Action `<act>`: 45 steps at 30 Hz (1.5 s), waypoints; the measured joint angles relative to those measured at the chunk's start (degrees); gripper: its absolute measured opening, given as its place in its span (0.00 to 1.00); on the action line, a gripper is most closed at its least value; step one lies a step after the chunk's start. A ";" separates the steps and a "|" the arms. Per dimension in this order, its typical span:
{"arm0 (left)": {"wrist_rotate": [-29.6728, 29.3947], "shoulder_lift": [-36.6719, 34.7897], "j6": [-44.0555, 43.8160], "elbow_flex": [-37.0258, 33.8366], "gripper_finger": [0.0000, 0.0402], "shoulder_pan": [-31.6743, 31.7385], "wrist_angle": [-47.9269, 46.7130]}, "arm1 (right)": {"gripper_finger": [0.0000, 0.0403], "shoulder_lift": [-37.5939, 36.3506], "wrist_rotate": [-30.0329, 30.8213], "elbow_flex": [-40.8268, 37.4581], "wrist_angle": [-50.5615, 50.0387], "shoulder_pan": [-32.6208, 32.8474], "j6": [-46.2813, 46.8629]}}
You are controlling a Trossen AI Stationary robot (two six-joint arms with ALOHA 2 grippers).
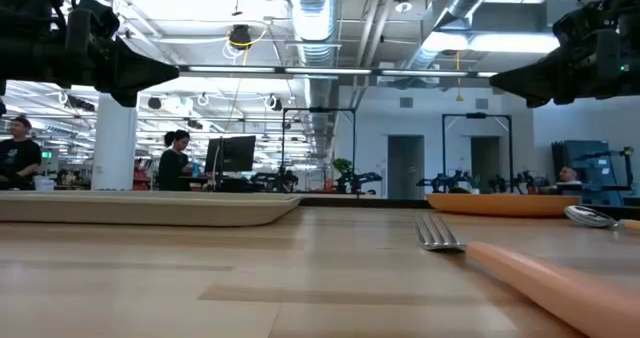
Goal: Pick and place plate/cup/fork/spoon on tray
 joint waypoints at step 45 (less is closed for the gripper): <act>-10.56 8.14 -17.23 11.75 0.00 2.79 -11.74 | 0.12 0.01 0.02 0.00 -0.02 0.00 0.00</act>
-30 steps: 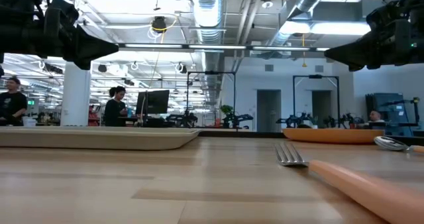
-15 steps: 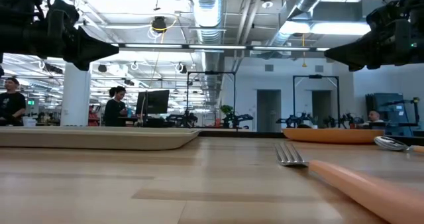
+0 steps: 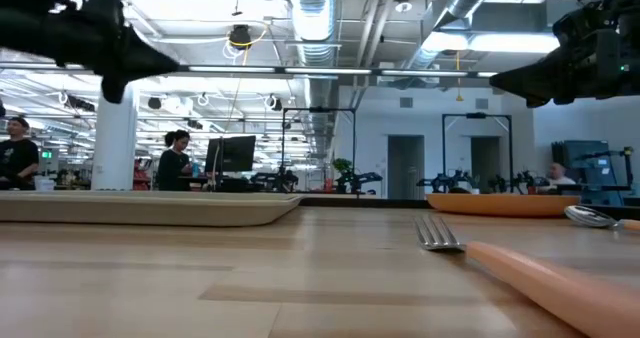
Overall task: Pick and place plate/cup/fork/spoon on tray
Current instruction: Prepare the gray serving tray
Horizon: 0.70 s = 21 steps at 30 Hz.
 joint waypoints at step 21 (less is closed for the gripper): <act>0.65 50.05 -1.55 29.68 0.02 20.55 -46.17 | 0.12 -0.02 0.00 0.00 0.02 0.00 -0.01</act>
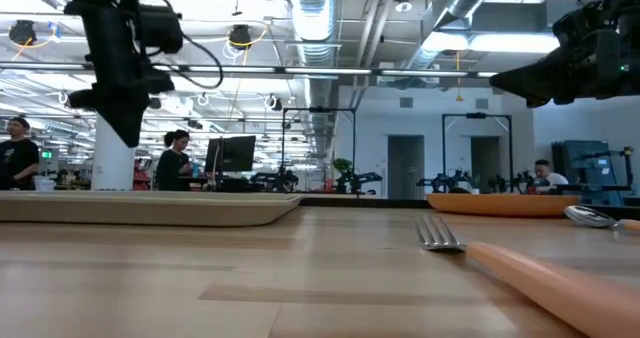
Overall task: Pick and place plate/cup/fork/spoon on tray
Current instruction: Prepare the gray serving tray
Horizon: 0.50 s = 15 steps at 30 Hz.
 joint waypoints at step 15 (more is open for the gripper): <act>-7.34 14.78 -2.20 -0.02 0.37 3.55 -1.88 | 0.12 0.02 -0.01 0.00 0.00 0.00 0.01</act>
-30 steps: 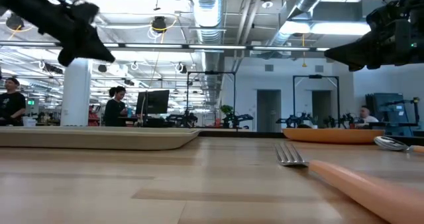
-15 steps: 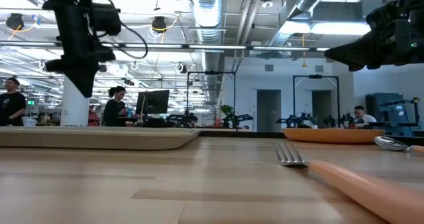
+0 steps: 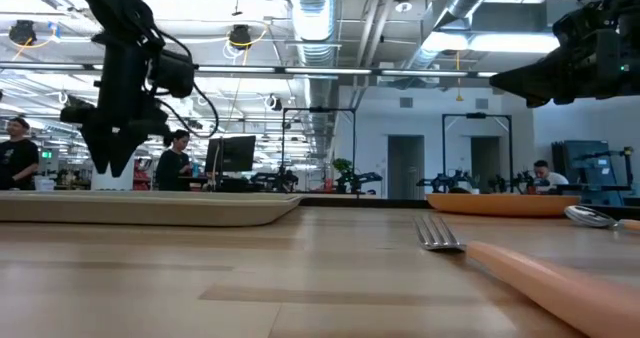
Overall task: Pick and place plate/cup/fork/spoon on tray
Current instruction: Prepare the gray serving tray
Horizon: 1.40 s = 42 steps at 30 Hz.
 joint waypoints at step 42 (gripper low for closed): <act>7.17 11.58 5.58 -0.72 0.43 10.19 9.51 | 0.12 -0.02 0.01 0.00 0.00 0.00 -0.02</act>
